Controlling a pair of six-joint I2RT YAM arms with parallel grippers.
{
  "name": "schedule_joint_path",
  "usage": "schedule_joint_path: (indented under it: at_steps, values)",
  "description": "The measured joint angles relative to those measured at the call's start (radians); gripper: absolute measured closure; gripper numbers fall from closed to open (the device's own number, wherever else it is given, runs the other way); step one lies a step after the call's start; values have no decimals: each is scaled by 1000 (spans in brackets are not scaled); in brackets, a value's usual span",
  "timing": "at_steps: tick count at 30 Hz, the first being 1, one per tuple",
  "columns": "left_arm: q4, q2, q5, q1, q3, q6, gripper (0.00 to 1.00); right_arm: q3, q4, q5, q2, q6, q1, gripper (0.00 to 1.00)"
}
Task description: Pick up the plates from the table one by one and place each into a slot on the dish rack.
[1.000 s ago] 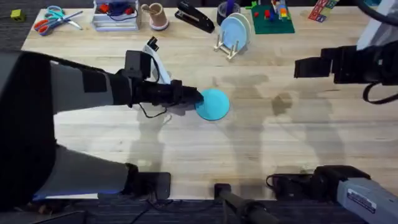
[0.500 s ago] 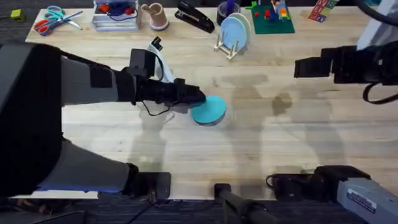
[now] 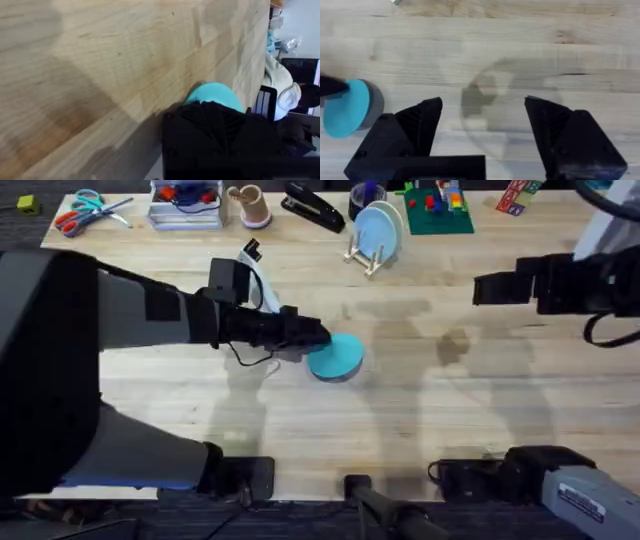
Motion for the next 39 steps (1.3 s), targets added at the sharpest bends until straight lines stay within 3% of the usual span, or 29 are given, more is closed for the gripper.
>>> schedule_joint_path:
  at_steps: [14, 23, 32, 39]
  values:
    - [0, 0, 0, 0, 0, 0, 960, 0, -110, -8, 0, 243, 0, 6]
    - [0, 0, 0, 0, 0, 0, 960, 0, -132, -151, -40, 412, 9, 7]
    - [0, 0, 0, 0, 0, 0, 959, -61, -109, -204, -132, 582, 125, 7]
    - [0, 0, 0, 0, 0, 0, 960, -108, -43, -206, -175, 737, 274, 7]
